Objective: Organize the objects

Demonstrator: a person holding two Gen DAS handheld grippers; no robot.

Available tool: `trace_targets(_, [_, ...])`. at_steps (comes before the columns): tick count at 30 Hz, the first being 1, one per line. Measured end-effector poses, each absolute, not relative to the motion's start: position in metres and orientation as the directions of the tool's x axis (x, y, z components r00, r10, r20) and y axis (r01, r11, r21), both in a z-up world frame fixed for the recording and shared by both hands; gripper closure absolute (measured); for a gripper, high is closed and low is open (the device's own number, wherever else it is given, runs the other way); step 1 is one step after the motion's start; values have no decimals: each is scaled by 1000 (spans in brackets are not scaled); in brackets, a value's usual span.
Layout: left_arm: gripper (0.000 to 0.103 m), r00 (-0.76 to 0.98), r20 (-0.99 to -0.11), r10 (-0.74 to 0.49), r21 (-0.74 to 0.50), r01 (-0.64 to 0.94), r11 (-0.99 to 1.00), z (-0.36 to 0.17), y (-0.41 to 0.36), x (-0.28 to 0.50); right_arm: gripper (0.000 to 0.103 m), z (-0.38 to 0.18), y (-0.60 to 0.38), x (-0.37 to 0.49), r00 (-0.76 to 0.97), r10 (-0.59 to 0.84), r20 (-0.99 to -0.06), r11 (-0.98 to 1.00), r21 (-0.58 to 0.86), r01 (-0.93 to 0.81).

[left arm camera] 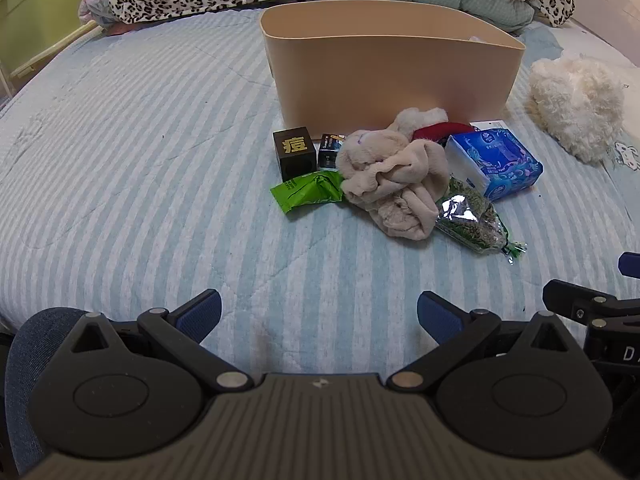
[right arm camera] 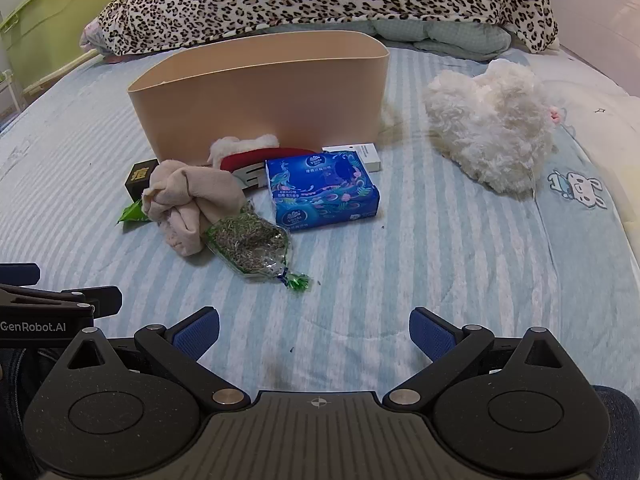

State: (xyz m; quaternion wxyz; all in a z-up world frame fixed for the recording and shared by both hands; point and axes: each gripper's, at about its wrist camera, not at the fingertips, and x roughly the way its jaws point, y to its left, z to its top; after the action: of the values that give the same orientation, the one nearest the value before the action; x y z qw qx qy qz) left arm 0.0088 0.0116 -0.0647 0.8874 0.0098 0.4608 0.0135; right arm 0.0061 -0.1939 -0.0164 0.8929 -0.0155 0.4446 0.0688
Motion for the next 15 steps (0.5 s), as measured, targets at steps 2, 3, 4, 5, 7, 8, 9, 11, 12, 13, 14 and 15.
trace_targets(2, [0,575,-818,26,24,-11,1000,-65,12,9,0,-17,-194,6,595,110,-796,990,34,-138])
trace_targets(3, [0,576,-817,22,22,-8,1000,-65,12,9,0,-17,-193,7,594,111,-797,990,34,-139])
trace_targets(4, [0,577,-816,18,18,-5,1000,-65,12,9,0,-17,-193,7,592,111,-798,990,34,-140])
trace_targets(5, [0,578,-816,15,16,-3,1000,-65,11,9,0,-18,-193,7,590,112,-799,989,34,-141])
trace_targets(7, [0,578,-816,17,17,-4,1000,-65,11,9,0,-19,-193,8,587,113,-802,989,36,-141])
trace_targets(8, [0,578,-816,18,18,-6,1000,-65,12,9,0,-19,-193,8,587,113,-802,989,36,-142])
trace_targets(9, [0,578,-816,20,19,-8,1000,-65,12,10,0,-19,-193,9,587,113,-802,989,35,-143])
trace_targets(11, [0,577,-816,20,17,-10,1000,-65,13,10,0,-20,-193,9,588,113,-801,989,34,-144])
trace_targets(12, [0,577,-817,20,17,-10,1000,-65,14,11,0,-20,-193,9,588,114,-800,989,35,-144])
trace_targets(13, [0,576,-817,20,17,-11,1000,-65,14,11,0,-20,-193,10,589,115,-800,989,35,-145])
trace_targets(14, [0,575,-818,21,18,-11,1000,-65,14,11,0,-20,-193,10,589,116,-800,989,36,-146])
trace_targets(15, [0,574,-819,21,19,-11,1000,-66,14,12,0,-20,-193,10,588,118,-800,988,37,-147])
